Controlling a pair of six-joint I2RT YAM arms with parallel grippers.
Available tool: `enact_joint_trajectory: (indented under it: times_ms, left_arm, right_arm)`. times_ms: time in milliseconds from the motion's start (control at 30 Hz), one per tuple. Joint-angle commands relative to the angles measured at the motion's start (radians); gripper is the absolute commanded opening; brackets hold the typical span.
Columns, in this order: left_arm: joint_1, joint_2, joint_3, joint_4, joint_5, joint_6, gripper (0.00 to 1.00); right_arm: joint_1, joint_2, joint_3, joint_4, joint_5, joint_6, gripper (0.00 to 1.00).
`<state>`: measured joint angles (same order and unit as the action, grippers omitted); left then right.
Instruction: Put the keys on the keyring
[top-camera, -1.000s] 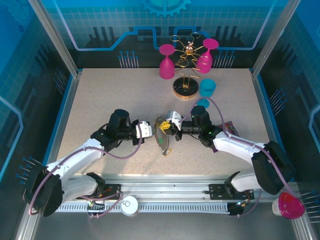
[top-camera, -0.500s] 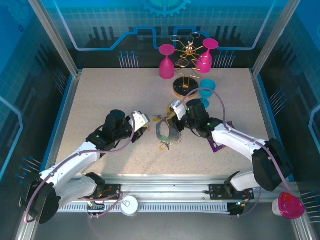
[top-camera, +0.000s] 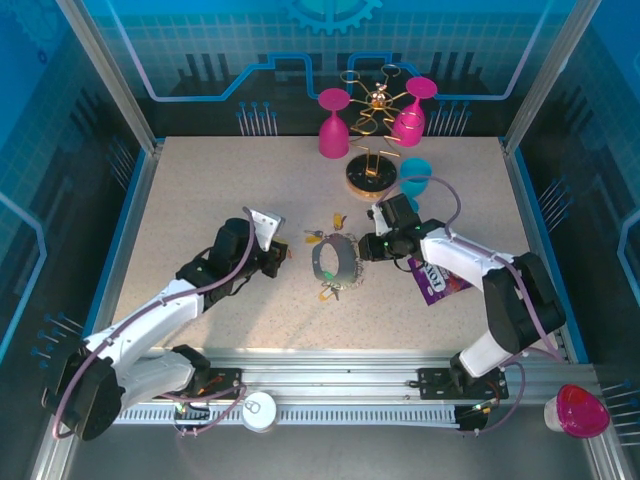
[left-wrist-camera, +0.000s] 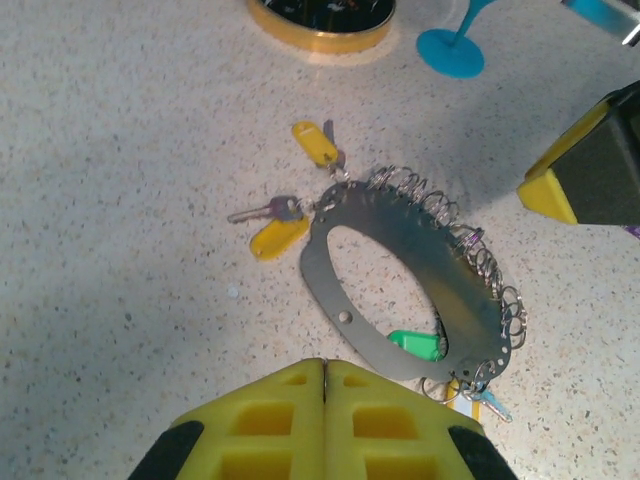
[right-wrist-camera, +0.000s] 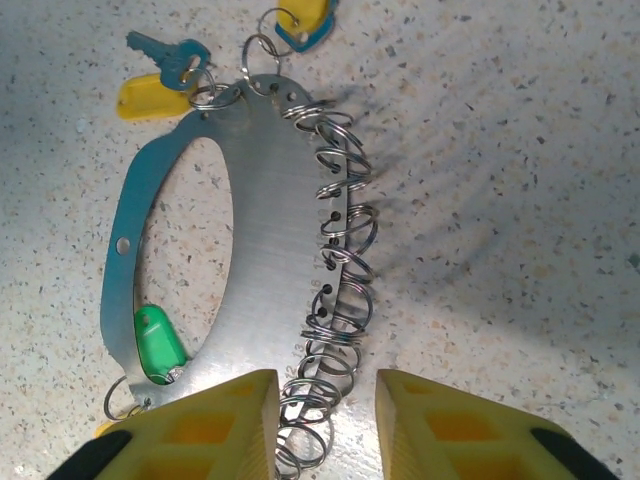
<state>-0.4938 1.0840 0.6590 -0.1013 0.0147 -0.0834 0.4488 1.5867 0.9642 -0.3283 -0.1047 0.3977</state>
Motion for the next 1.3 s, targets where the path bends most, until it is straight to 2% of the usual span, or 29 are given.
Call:
enact_joint_trajectory:
  times_ms: [0,433,667,833,967,1267]
  left_arm:
    - [-0.004,0.026,0.011,-0.047,-0.028,-0.123,0.00]
    - [-0.005,0.050,0.010,-0.013,-0.015,-0.151,0.00]
    - [-0.005,0.054,0.005,0.000,-0.015,-0.153,0.00]
    - [-0.003,0.060,0.002,0.011,-0.012,-0.155,0.00]
    - [-0.004,0.061,0.002,0.015,-0.012,-0.154,0.00]
    - [-0.004,0.061,-0.001,-0.006,-0.019,-0.163,0.00]
  right_arm:
    - [-0.031,0.058,0.070,-0.031,-0.018,0.026,0.35]
    - [-0.034,0.299,0.294,-0.011,-0.034,0.092,0.42]
    - [-0.006,0.394,0.396,-0.117,0.063,0.074,0.45]
    - [0.019,0.440,0.433,-0.157,0.051,0.045,0.46]
    - [0.034,0.474,0.458,-0.189,0.042,0.030,0.41]
    - [0.044,0.447,0.450,-0.202,0.060,0.006,0.14]
